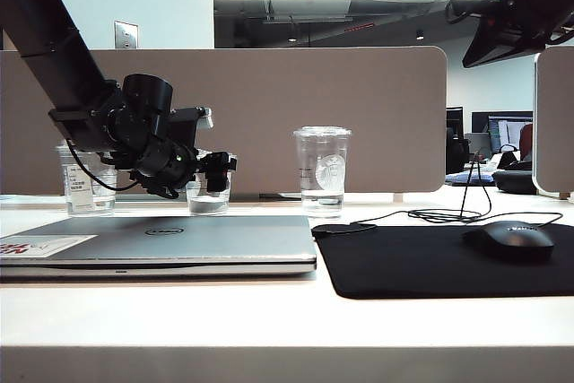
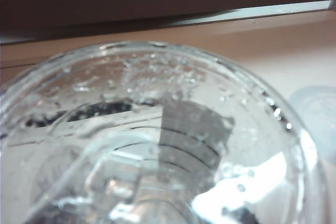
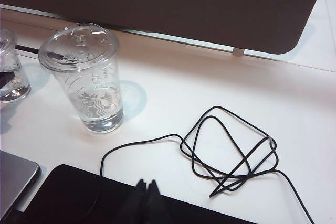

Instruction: Pick up the coffee cup on the middle and place it on the right side of the laptop.

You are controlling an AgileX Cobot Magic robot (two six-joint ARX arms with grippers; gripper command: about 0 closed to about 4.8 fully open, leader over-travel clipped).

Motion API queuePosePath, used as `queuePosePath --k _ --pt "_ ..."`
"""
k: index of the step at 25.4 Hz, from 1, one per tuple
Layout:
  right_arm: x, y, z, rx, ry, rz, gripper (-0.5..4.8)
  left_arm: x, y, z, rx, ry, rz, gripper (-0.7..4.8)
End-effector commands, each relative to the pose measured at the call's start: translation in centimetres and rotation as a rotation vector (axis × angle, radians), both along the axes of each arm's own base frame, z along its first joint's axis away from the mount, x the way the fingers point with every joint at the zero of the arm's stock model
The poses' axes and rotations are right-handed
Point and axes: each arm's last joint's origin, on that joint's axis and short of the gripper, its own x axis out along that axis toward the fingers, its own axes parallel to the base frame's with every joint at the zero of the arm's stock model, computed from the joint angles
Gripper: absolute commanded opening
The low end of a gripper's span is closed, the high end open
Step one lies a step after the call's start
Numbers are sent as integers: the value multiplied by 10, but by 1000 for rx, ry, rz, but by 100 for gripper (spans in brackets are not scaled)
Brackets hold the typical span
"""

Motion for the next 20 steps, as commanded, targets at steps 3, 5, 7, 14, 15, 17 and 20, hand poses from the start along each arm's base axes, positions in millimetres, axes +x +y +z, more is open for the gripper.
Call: queuePosePath --k 3,5,7,14,15,17,20 --pt "0 0 5 -18 -32 6 -5 -3 1 31 -16 -47 -8 326" --pt "0 0 5 -18 -32 6 -5 -6 1 43 -16 -44 -12 326" --pt "0 0 5 -18 -32 6 -5 -9 1 50 -20 -37 -35 326" --pt "0 0 5 -18 -33 6 -5 -36 -5 96 -44 84 -226 326" --pt "0 0 5 -18 -33 6 -5 -40 -7 102 -51 92 -256 326" --pt "0 0 5 -18 -34 6 -5 -47 -11 114 -58 98 -296 326" --pt "0 0 5 -18 -35 6 -5 -60 -19 132 -66 93 -357 326"
